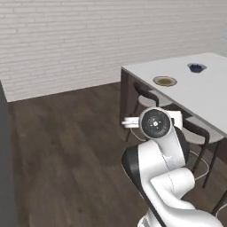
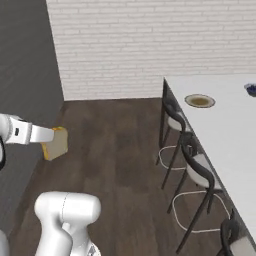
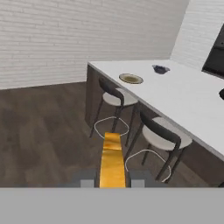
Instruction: Start the toaster. Once the lever pops up, take the bread to the plate on the dining counter.
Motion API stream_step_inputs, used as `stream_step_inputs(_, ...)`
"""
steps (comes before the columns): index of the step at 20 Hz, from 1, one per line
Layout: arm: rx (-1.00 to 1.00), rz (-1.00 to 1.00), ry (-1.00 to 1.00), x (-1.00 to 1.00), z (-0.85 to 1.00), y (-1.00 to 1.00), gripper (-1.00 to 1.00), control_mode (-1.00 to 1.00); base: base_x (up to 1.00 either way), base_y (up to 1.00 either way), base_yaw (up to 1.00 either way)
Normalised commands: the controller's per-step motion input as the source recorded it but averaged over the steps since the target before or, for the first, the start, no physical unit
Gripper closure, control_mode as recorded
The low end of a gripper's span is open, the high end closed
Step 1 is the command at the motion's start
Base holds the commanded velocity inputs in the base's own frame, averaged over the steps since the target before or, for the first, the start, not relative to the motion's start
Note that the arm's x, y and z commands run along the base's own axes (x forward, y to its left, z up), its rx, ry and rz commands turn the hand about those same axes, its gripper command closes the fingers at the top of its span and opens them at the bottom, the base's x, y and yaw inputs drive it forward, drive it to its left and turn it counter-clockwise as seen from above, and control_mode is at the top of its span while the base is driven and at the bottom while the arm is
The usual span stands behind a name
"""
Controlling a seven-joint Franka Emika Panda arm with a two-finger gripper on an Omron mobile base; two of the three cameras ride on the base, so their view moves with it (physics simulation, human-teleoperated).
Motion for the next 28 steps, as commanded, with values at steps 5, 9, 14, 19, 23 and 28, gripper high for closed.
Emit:
stream_step_inputs(5, 0.0, 0.0, 0.0, 0.0, 0.0, 0.0, 1.0, 1.0, 1.0, 0.03, -0.46)
stream_step_inputs(9, 0.0, 0.0, 0.0, 0.0, 0.0, 0.0, 1.0, 1.0, 1.0, 0.13, -0.42)
stream_step_inputs(14, 0.0, 0.0, 0.0, 0.0, 0.0, 0.0, 1.0, 1.0, 1.0, 0.06, -0.33)
stream_step_inputs(19, 0.0, 0.0, 0.0, 0.0, 0.0, 0.0, 1.0, 1.0, 1.0, 0.0, -0.13)
stream_step_inputs(23, 0.0, 0.0, 0.0, 0.0, 0.0, 0.0, 1.0, 1.0, 1.0, 0.0, -0.14)
stream_step_inputs(28, 0.0, 0.0, 0.0, 0.0, 0.0, 0.0, 1.0, 1.0, 1.0, 0.05, -0.34)
